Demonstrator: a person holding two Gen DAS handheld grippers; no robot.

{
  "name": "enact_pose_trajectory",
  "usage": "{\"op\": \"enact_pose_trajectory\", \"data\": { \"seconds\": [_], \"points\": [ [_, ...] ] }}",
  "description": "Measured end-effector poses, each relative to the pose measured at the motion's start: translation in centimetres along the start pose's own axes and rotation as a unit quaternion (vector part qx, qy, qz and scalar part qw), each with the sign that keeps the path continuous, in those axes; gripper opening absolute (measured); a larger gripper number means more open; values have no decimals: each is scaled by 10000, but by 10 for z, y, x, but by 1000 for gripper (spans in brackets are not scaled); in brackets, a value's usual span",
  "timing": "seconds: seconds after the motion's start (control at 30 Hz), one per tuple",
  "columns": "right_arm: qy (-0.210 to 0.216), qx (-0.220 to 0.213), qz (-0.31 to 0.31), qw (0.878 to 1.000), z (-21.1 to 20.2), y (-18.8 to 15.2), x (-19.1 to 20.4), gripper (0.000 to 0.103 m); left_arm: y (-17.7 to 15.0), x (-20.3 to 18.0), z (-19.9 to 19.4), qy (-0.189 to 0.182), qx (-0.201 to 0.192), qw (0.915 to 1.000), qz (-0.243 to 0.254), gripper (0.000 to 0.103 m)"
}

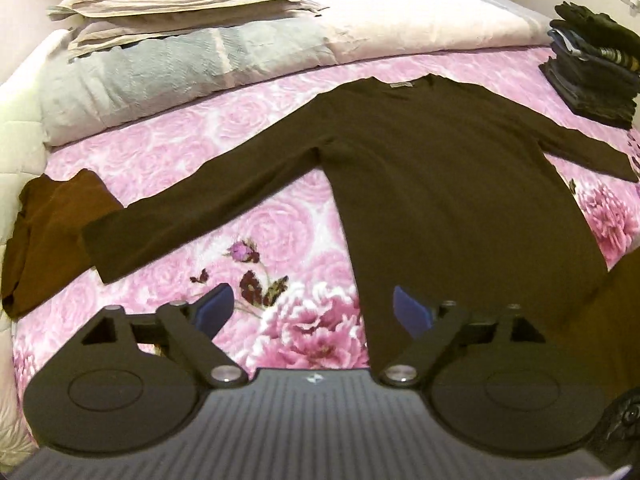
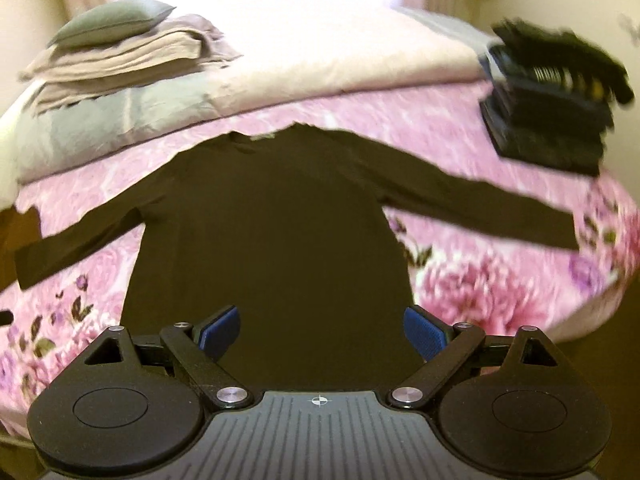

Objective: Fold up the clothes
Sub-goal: 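Move both open grippers over the flat sweater toward a sleeve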

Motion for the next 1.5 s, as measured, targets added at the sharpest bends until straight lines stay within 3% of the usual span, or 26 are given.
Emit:
{"op": "enact_pose_trajectory", "data": {
  "seconds": [0.13,0.57,1.07,1.33,1.5],
  "points": [
    [-74,-6,-181,9998,2,4,-6,92,9,-7,-1,27,-81,10000,48,87],
    [-310,367,118,9988,-5,-16,-25,91,28,-13,-7,4,-208,9995,226,88],
    [-391,547,237,9975,-8,-30,-43,92,23,-25,-12,110,-132,9994,311,88],
    [-28,494,175,9986,5,-28,-41,92,15,-10,-28,519,-129,9986,27,88],
    [569,245,-576,9964,20,-14,0,91,-5,28,-49,1044,-89,9940,-308,89]
  ]
}}
Point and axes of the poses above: each gripper's, at about its wrist camera, not at the fingertips, and z roughly the way its jaws point, x to its left, y to its top, the point moved 9 cm from there along z, roughly the way its jaws point, and after that the axes turned 12 degrees about -x, right-handed, at the moved point
